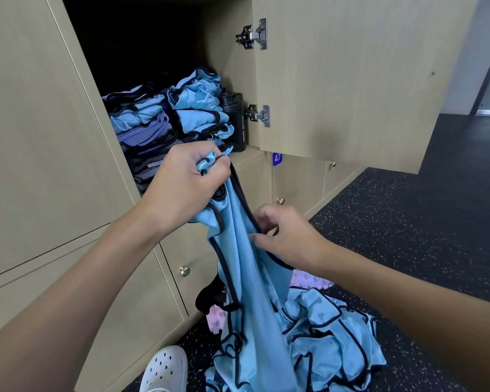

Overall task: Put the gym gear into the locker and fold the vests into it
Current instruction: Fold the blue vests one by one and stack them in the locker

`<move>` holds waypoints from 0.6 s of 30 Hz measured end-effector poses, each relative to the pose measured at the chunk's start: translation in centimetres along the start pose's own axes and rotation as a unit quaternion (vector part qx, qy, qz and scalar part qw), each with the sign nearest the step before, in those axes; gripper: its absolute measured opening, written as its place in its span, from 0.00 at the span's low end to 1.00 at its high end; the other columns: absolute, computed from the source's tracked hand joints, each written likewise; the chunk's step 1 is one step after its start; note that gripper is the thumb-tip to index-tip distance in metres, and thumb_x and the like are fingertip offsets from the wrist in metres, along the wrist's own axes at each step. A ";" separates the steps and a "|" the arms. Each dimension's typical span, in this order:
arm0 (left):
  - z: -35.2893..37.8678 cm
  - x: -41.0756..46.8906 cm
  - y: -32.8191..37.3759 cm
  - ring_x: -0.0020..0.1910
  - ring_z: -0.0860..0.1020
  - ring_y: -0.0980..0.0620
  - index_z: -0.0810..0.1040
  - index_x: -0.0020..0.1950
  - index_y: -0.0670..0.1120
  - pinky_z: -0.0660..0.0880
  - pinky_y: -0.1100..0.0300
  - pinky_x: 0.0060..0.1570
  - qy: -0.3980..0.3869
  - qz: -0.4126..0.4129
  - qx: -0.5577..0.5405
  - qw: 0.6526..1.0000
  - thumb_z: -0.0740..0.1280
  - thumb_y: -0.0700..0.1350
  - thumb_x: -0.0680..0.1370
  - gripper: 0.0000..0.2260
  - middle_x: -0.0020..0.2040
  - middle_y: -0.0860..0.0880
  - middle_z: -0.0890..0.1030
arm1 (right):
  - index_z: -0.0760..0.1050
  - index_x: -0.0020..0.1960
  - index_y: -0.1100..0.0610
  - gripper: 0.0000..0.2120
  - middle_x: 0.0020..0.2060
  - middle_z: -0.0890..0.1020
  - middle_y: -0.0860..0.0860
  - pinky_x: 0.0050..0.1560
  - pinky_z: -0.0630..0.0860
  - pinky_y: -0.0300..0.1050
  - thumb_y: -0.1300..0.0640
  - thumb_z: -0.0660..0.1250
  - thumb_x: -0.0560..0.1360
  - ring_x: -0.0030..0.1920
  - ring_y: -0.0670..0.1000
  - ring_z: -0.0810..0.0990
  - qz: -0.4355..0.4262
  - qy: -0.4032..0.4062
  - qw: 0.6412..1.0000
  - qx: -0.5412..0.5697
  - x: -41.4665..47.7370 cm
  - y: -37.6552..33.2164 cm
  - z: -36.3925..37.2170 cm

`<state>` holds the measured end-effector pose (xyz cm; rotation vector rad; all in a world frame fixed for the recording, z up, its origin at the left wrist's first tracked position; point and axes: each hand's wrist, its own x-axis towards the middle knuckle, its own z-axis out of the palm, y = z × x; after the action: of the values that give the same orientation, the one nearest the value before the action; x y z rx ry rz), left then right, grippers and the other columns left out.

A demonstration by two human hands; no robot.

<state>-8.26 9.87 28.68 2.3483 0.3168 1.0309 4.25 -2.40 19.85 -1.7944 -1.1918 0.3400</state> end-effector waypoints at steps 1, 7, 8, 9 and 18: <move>-0.1 0.1 -0.2 0.26 0.64 0.54 0.73 0.34 0.44 0.61 0.63 0.25 0.004 -0.003 0.006 1.000 0.65 0.41 0.80 0.14 0.28 0.48 0.69 | 0.74 0.41 0.53 0.08 0.35 0.76 0.49 0.35 0.68 0.32 0.59 0.72 0.75 0.35 0.44 0.71 -0.002 -0.006 1.000 -0.012 0.0 0.1 -0.1; -1.0 0.9 -3.4 0.27 0.65 0.50 0.72 0.36 0.38 0.63 0.57 0.29 0.052 -0.060 0.127 0.989 0.65 0.43 0.78 0.13 0.30 0.41 0.71 | 0.69 0.37 0.54 0.14 0.29 0.68 0.46 0.30 0.65 0.33 0.60 0.72 0.75 0.26 0.40 0.65 -0.010 -0.013 1.000 -0.022 0.1 0.0 -1.6; -1.1 0.8 -3.8 0.26 0.65 0.50 0.70 0.35 0.39 0.62 0.57 0.29 0.051 -0.074 0.145 0.985 0.65 0.44 0.78 0.13 0.29 0.42 0.70 | 0.70 0.38 0.55 0.13 0.30 0.69 0.46 0.31 0.65 0.33 0.60 0.72 0.75 0.26 0.40 0.66 -0.010 -0.020 0.999 -0.023 0.1 -0.1 -1.9; -1.3 0.8 -4.2 0.24 0.65 0.51 0.69 0.34 0.40 0.62 0.57 0.28 0.050 -0.091 0.156 0.982 0.64 0.43 0.78 0.14 0.28 0.44 0.69 | 0.71 0.40 0.56 0.11 0.31 0.72 0.47 0.32 0.66 0.33 0.60 0.73 0.75 0.27 0.40 0.67 -0.008 -0.031 0.999 -0.020 0.1 -0.2 -2.3; -1.4 1.0 -5.7 0.24 0.64 0.51 0.62 0.32 0.44 0.59 0.58 0.27 0.073 -0.172 0.154 0.970 0.63 0.41 0.77 0.16 0.27 0.48 0.65 | 0.78 0.47 0.63 0.10 0.43 0.83 0.57 0.39 0.72 0.43 0.55 0.72 0.76 0.37 0.48 0.75 0.011 -0.057 0.991 -0.118 -0.5 -0.1 -5.2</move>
<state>-8.58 15.47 26.81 2.3659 0.9667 1.0410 7.31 -5.58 22.61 -2.0149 -1.3383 0.3295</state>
